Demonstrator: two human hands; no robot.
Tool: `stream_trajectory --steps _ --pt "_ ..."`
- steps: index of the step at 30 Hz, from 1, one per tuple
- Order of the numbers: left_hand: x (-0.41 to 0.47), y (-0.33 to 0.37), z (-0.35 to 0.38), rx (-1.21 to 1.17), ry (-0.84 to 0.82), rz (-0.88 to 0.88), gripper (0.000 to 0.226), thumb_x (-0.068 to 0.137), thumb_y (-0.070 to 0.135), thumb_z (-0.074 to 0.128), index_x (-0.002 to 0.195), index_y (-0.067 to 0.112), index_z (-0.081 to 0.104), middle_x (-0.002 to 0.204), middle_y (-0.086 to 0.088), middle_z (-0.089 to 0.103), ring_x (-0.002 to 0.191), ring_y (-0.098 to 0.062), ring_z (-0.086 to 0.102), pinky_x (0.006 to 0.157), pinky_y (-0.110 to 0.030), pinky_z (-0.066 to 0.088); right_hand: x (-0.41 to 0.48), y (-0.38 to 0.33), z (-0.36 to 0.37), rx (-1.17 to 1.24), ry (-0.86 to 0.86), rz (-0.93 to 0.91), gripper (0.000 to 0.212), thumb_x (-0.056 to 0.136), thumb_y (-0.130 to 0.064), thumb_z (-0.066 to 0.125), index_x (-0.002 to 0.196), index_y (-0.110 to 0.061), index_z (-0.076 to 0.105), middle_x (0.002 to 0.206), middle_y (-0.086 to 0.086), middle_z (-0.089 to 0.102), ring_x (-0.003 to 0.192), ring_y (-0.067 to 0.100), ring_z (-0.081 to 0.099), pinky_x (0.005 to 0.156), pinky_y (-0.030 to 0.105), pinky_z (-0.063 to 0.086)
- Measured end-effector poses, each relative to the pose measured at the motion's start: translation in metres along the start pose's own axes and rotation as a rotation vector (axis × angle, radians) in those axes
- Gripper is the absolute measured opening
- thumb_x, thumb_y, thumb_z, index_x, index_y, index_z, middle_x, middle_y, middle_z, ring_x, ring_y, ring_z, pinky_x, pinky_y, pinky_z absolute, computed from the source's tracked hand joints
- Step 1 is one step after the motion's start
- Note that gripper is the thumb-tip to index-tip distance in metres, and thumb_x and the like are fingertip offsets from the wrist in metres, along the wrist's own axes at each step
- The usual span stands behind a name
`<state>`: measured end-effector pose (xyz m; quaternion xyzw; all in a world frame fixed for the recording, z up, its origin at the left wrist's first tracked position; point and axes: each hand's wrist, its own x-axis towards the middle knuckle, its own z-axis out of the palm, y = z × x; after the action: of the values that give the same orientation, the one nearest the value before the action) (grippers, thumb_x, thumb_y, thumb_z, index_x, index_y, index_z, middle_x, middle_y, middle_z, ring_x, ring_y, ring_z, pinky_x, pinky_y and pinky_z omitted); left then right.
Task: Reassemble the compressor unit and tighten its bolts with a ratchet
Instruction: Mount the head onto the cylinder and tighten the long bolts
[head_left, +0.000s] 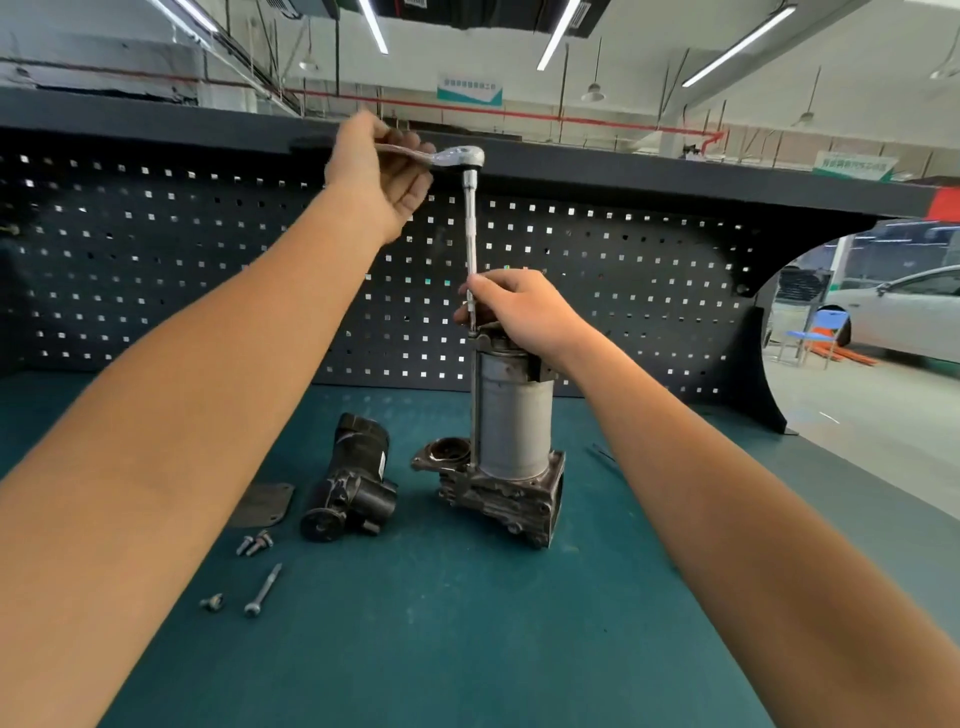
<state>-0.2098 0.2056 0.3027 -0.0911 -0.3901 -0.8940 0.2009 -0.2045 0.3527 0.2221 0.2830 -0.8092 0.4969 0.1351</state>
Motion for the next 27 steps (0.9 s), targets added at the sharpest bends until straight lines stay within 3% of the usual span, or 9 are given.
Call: stream_trajectory --steps 3,6,9,11,13,15,21,24,27 --pt "0.000 0.004 0.002 -0.055 0.057 -0.055 0.025 0.087 0.019 0.044 0.067 0.011 0.057 0.061 0.000 0.064 0.047 -0.012 0.064 0.047 -0.016 0.045 -0.001 0.001 0.001 -0.025 0.018 -0.027 0.019 0.098 -0.021 0.045 0.093 -0.014 0.062 0.077 -0.003 0.067 0.079 0.017 0.060 0.078 0.036 0.052" --pt "-0.011 -0.005 0.008 -0.003 0.038 0.063 0.018 0.089 0.018 0.047 0.075 0.010 0.054 0.064 0.001 0.061 0.055 -0.011 0.064 0.052 -0.019 0.047 0.000 0.003 0.002 -0.024 0.083 -0.021 0.018 0.095 -0.021 0.050 0.088 -0.017 0.065 0.077 -0.001 0.070 0.074 0.015 0.061 0.080 0.040 0.054" --pt "-0.027 -0.015 0.013 0.207 -0.077 0.508 0.017 0.090 0.014 0.051 0.073 0.012 0.052 0.063 -0.001 0.058 0.062 -0.011 0.060 0.057 -0.021 0.047 0.001 0.002 0.003 -0.040 0.137 -0.008 0.018 0.094 -0.023 0.052 0.084 -0.018 0.067 0.073 -0.003 0.069 0.069 0.016 0.061 0.078 0.042 0.055" --pt "-0.035 -0.015 0.014 0.564 -0.208 0.901 0.026 0.091 0.015 0.052 0.065 0.020 0.051 0.059 0.006 0.053 0.057 -0.006 0.054 0.060 -0.019 0.045 0.002 0.003 0.004 -0.046 0.153 -0.018 0.017 0.094 -0.023 0.054 0.087 -0.017 0.068 0.072 -0.004 0.068 0.070 0.017 0.061 0.077 0.042 0.055" --pt "-0.035 -0.013 0.013 0.730 -0.268 1.026 0.029 0.090 0.020 0.052 0.061 0.024 0.050 0.058 0.012 0.052 0.057 -0.003 0.054 0.064 -0.022 0.047 0.001 0.003 0.004 -0.046 0.155 -0.026 0.016 0.093 -0.025 0.055 0.088 -0.016 0.068 0.070 -0.007 0.067 0.072 0.016 0.062 0.078 0.041 0.056" --pt "-0.032 -0.009 0.014 0.564 -0.230 0.877 0.030 0.090 0.017 0.051 0.060 0.021 0.052 0.055 0.011 0.057 0.060 -0.008 0.059 0.070 -0.027 0.052 0.002 0.004 0.003 -0.039 0.145 -0.028 0.018 0.093 -0.026 0.055 0.080 -0.020 0.066 0.071 -0.006 0.068 0.074 0.016 0.064 0.079 0.041 0.056" --pt "-0.003 -0.008 0.014 -0.067 -0.115 0.104 0.024 0.089 0.019 0.046 0.069 0.008 0.052 0.055 -0.002 0.058 0.054 -0.015 0.061 0.053 -0.023 0.051 0.000 0.008 -0.001 -0.030 0.127 -0.076 0.020 0.092 -0.028 0.056 0.075 -0.023 0.065 0.068 -0.006 0.068 0.081 0.019 0.069 0.083 0.040 0.055" --pt "0.004 -0.012 0.016 -0.113 -0.120 -0.003 0.032 0.089 0.020 0.044 0.061 0.008 0.052 0.046 -0.001 0.056 0.045 -0.013 0.058 0.049 -0.021 0.049 0.000 0.010 -0.003 -0.040 0.113 -0.073 0.021 0.091 -0.028 0.056 0.075 -0.020 0.066 0.070 -0.006 0.067 0.087 0.024 0.069 0.086 0.047 0.052" --pt "-0.002 -0.016 0.019 -0.031 -0.143 0.063 0.032 0.091 0.021 0.044 0.062 0.010 0.051 0.049 0.000 0.059 0.052 -0.013 0.060 0.053 -0.022 0.049 -0.001 0.010 -0.004 -0.032 0.058 -0.044 0.025 0.094 -0.024 0.051 0.076 -0.016 0.067 0.074 -0.008 0.070 0.076 0.024 0.062 0.086 0.050 0.052"
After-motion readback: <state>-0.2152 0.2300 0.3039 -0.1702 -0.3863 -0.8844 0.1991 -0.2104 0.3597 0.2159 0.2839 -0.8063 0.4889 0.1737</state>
